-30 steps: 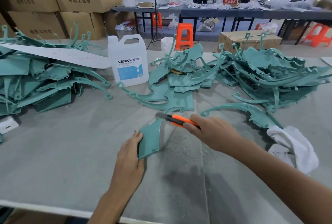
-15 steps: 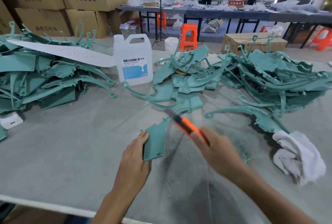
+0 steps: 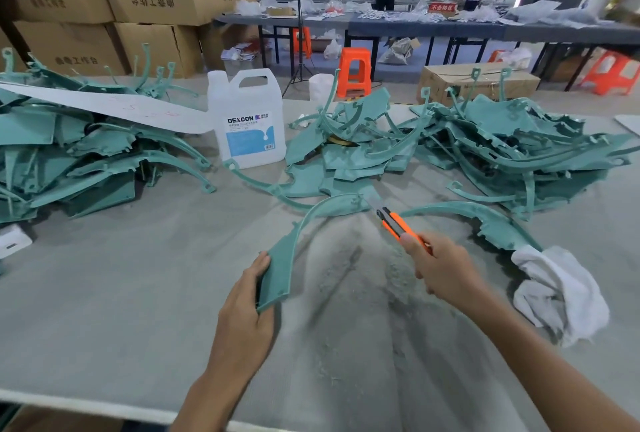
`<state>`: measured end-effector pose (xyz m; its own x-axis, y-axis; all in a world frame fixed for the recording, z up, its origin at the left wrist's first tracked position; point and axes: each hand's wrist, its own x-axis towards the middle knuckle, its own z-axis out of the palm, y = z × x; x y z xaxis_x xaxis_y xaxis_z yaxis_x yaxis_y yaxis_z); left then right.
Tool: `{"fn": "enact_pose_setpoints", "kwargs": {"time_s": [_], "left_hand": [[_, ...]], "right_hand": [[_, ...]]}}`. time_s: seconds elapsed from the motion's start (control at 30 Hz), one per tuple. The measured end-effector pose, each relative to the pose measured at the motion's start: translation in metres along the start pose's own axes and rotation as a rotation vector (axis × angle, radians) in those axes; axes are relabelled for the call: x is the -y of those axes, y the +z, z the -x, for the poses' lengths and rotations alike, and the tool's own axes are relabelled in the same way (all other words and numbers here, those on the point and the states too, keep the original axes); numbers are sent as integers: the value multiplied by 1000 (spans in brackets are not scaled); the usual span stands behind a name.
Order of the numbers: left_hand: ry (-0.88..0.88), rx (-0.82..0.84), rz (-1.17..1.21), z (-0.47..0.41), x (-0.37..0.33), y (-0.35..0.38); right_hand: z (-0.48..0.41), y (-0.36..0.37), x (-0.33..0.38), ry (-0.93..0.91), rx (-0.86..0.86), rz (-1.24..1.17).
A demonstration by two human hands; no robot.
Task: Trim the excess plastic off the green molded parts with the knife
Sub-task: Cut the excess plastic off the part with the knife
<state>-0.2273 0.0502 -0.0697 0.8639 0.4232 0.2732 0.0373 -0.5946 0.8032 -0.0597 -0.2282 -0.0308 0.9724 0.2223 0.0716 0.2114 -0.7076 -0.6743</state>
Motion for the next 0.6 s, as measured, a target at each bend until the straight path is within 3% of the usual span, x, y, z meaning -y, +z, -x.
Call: {"fn": "enact_pose_setpoints", "kwargs": {"time_s": [0.23, 0.5, 0.6], "left_hand": [[-63, -3, 39, -1, 4, 1], [-69, 10, 44, -2, 4, 1], [-61, -3, 26, -2, 6, 0]], "right_hand": [[41, -15, -30, 94, -46, 90], [56, -41, -48, 107, -69, 434], [55, -56, -62, -127, -280, 510]]}}
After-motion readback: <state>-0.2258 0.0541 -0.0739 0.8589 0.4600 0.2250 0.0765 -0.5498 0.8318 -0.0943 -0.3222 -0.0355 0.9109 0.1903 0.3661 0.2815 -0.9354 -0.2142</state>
